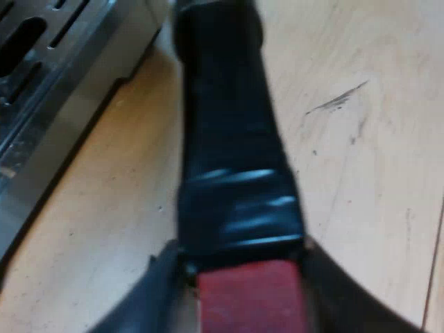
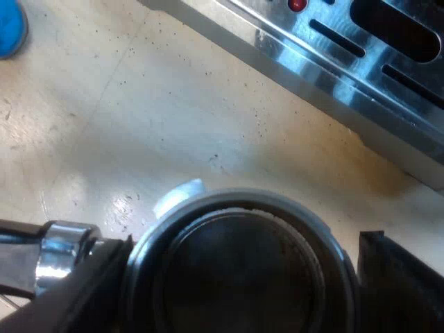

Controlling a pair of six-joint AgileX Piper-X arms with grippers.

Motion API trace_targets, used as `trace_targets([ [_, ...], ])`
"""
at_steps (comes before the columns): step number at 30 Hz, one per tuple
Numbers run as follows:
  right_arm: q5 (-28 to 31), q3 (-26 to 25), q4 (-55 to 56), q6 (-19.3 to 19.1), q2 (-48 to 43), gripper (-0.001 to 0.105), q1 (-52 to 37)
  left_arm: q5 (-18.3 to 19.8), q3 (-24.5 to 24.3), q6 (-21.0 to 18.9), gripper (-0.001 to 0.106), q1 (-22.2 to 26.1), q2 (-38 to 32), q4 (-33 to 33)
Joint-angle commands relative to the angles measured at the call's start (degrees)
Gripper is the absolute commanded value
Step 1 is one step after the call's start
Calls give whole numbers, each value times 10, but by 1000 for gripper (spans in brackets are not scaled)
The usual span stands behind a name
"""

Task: Put the handle in the coffee machine

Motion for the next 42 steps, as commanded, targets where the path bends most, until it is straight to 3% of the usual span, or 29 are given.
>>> trace_targets([
  [1, 5, -6, 14, 19, -18, 0, -8, 5, -2, 4, 0, -1, 3, -11],
  [12, 8, -6, 0, 22, -18, 1, -8, 5, -2, 4, 0, -1, 3, -10],
  [14, 8, -6, 0, 28, -18, 8, -8, 5, -2, 4, 0, -1, 3, -10],
  [15, 8, -6, 0, 30, -18, 13, -8, 5, -2, 4, 0, -1, 3, -10],
  [16, 6, -6, 0, 30, -18, 30, -8, 5, -2, 4, 0, -1, 3, -10],
  [17, 5, -6, 0, 30, -18, 38, -8, 5, -2, 4, 0, -1, 3, -10],
  [19, 5, -6, -2, 30, -18, 71, -8, 3, -2, 4, 0, -1, 3, -10],
  [22, 10, -7, -4, 25, -20, 97, -8, 0, -2, 4, 0, -1, 3, -10],
  [24, 24, -7, -5, 26, -25, 105, -8, 0, -2, 4, 0, -1, 3, -10],
  [30, 76, -7, -7, 21, -75, 105, -8, -2, -2, 4, 0, -1, 3, -10],
  [37, 74, -7, 1, 17, -144, 105, -4, -52, -2, 4, 0, -1, 3, -4],
  [42, 74, -4, 0, 15, -168, 105, 1, -52, -2, 2, 0, 0, 3, 19],
])
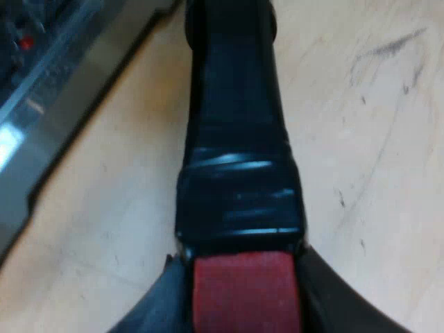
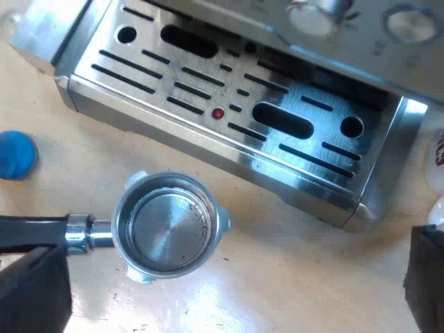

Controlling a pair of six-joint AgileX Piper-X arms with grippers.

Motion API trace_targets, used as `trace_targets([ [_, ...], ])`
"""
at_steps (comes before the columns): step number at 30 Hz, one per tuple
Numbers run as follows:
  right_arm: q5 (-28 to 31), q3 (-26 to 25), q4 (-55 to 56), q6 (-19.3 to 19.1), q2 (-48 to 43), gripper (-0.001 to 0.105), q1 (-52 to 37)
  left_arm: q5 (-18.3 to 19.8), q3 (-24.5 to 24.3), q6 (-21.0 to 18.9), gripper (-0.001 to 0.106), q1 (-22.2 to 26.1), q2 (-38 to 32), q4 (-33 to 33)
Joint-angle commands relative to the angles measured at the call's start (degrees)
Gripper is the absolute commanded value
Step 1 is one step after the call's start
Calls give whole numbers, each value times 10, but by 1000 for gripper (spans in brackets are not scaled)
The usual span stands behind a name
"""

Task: Put the handle in the coffee machine

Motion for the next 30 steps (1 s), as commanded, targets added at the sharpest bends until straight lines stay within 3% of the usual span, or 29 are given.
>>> trace_targets([
  [1, 5, 0, 0, -7, -19, 105, 9, 6, -4, 0, 0, 11, -3, -2],
  [8, 17, 51, -26, 13, -37, 105, 33, 9, -4, -14, 0, 46, -3, -3],
  [9, 17, 63, -38, 13, -38, 105, 39, 42, -4, -18, 0, 146, -3, -3],
  [16, 20, 110, -111, 13, -38, 105, 73, 54, -4, 5, 0, 213, -3, -6],
  [21, 73, 166, -186, 27, -38, 105, 132, 54, -4, 8, 0, 230, -3, -8],
  [30, 84, 234, -263, 51, -38, 105, 155, 54, -4, 8, 0, 232, -3, -11],
])
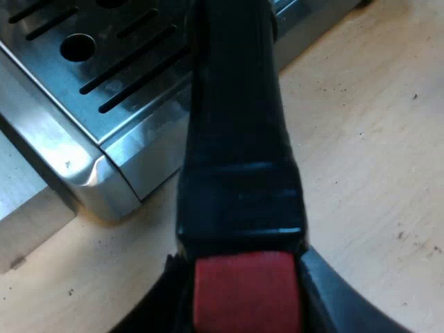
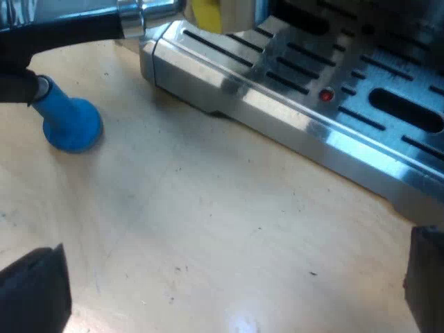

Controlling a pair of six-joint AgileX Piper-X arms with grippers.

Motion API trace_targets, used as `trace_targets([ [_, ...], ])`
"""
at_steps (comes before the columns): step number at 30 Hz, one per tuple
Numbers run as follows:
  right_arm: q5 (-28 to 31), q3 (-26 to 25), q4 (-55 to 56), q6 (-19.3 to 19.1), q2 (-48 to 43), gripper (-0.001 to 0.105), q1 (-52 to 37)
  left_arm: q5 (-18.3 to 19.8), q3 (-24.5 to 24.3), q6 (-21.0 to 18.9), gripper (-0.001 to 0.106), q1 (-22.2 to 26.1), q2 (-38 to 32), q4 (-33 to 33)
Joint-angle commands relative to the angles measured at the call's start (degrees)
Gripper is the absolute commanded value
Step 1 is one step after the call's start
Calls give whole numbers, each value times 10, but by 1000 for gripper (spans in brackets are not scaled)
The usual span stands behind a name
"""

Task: Put the handle in the coffee machine

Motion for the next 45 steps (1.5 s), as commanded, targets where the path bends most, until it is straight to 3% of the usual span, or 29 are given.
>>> trace_targets([
  [1, 8, 10, -27, 3, -4, 105, 2, 14, -4, 4, 0, 0, -3, -28],
  [41, 16, 14, -42, 6, -4, 105, 1, 14, -4, 4, 0, 0, -3, -28],
  [45, 16, 14, -43, 21, -4, 105, 1, 14, -4, 4, 0, 0, -3, -28],
])
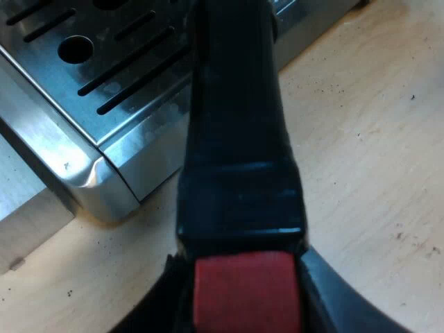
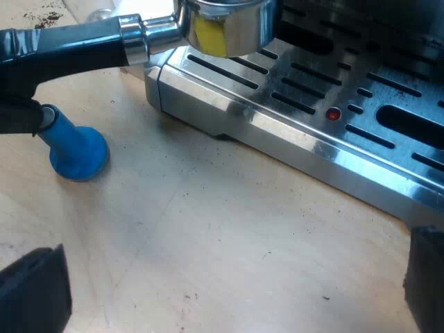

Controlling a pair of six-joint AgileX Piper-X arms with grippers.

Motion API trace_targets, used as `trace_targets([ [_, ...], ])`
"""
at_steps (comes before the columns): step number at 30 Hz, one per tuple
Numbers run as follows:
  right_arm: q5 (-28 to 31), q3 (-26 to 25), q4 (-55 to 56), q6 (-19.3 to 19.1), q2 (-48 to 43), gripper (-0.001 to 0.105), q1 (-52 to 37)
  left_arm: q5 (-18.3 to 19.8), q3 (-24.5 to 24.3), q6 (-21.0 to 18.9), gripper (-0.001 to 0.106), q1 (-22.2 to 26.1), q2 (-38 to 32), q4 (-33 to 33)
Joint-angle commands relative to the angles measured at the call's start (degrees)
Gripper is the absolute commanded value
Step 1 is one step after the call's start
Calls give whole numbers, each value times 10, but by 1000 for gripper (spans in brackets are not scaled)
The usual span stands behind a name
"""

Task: Put the handle in the coffee machine

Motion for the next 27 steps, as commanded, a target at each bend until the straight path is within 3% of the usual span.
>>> trace_targets([
  [1, 5, -1, -3, 8, -3, 105, 1, 13, -4, 5, 0, 0, -3, -28],
  [4, 35, 1, -20, 26, 2, 105, 4, 13, -4, 5, 0, 0, -3, -28],
  [14, 165, 45, -103, 27, 4, 105, 73, 13, -4, 5, 0, 0, -3, -28],
  [22, 172, 96, -184, 57, 4, 105, 94, 13, -4, 5, 0, 0, -3, -29],
  [27, 228, 111, -230, 57, 15, 105, 94, 13, -4, 5, 0, 0, -3, -28],
])
